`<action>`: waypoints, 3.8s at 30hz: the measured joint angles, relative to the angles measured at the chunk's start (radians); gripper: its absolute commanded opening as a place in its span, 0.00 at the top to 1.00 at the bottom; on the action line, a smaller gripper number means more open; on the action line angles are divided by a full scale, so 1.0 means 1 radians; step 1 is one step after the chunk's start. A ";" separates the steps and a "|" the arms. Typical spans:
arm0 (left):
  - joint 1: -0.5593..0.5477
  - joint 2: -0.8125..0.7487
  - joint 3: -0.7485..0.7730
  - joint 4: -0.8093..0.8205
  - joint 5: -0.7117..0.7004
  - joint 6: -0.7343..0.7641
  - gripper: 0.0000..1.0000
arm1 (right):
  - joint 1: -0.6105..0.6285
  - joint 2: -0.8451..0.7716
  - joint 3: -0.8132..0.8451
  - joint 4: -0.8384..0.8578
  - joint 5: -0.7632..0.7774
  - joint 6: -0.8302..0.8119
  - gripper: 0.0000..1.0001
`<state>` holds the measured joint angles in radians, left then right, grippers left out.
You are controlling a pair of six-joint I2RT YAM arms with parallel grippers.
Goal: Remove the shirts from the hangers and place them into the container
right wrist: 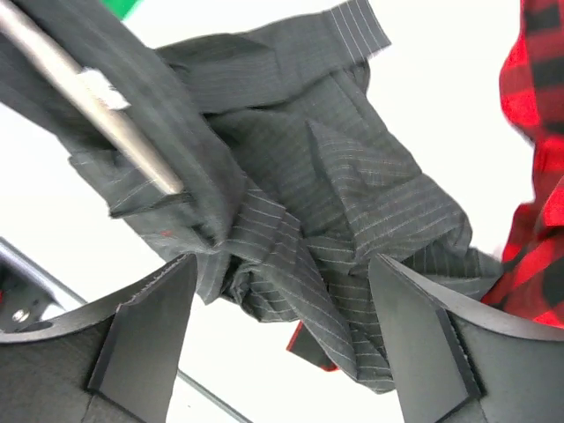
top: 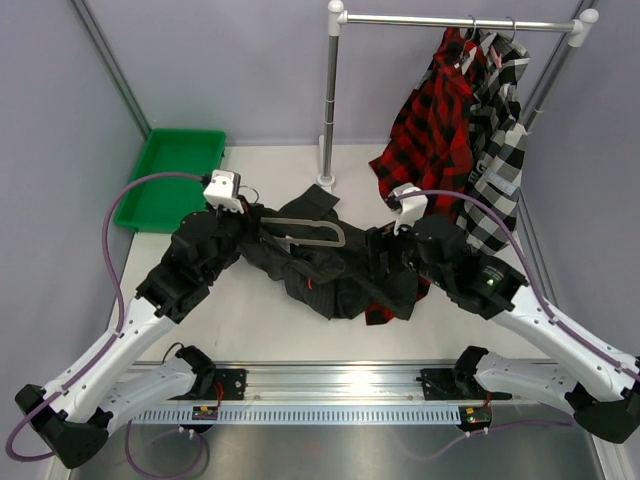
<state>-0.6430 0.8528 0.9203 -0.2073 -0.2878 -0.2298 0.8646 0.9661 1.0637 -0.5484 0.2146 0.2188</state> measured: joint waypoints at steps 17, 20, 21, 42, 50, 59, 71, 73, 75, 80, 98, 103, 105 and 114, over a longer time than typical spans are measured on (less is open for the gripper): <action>0.002 0.007 0.000 0.023 0.090 0.047 1.00 | -0.003 0.233 0.269 -0.026 -0.270 -0.172 0.17; 0.002 0.007 0.000 0.024 0.102 0.053 1.00 | -0.003 0.277 0.302 -0.026 -0.307 -0.183 0.28; 0.002 0.007 0.000 0.023 0.105 0.055 1.00 | -0.003 0.288 0.314 -0.025 -0.319 -0.187 0.30; 0.006 0.006 0.000 0.030 0.135 0.084 1.00 | 0.000 0.399 0.373 0.001 -0.472 -0.212 1.00; 0.006 0.006 0.000 0.045 0.166 0.082 0.27 | -0.004 0.382 0.334 0.006 -0.458 -0.206 1.00; 0.006 -0.032 0.075 -0.080 0.168 0.032 0.18 | -0.003 0.292 0.204 0.050 -0.433 -0.169 1.00; 0.004 -0.077 0.134 -0.243 0.169 -0.187 0.21 | -0.003 0.244 0.159 0.093 -0.357 -0.135 1.00; -0.011 -0.041 0.134 -0.254 0.167 -0.207 0.22 | -0.003 0.244 0.158 0.097 -0.354 -0.132 1.00; -0.037 0.001 0.134 -0.260 0.160 -0.217 0.23 | -0.003 0.241 0.153 0.106 -0.353 -0.128 1.00; -0.093 0.097 0.134 -0.274 0.103 -0.219 0.31 | -0.003 0.229 0.141 0.111 -0.354 -0.124 1.00; -0.130 0.232 0.134 -0.278 -0.162 -0.211 1.00 | -0.003 0.185 0.080 0.143 -0.353 -0.108 1.00; -0.132 0.248 0.134 -0.277 -0.220 -0.212 1.00 | -0.002 0.152 0.050 0.147 -0.346 -0.100 1.00; -0.132 0.251 0.134 -0.277 -0.243 -0.213 1.00 | -0.002 0.135 0.040 0.146 -0.346 -0.097 1.00; -0.134 0.278 0.139 -0.272 -0.338 -0.211 1.00 | 0.001 0.055 -0.010 0.128 -0.342 -0.083 1.00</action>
<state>-0.7769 1.1313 1.0595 -0.4797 -0.6254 -0.4404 0.8654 1.0206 1.0534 -0.4202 -0.1272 0.1360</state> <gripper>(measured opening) 0.038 0.061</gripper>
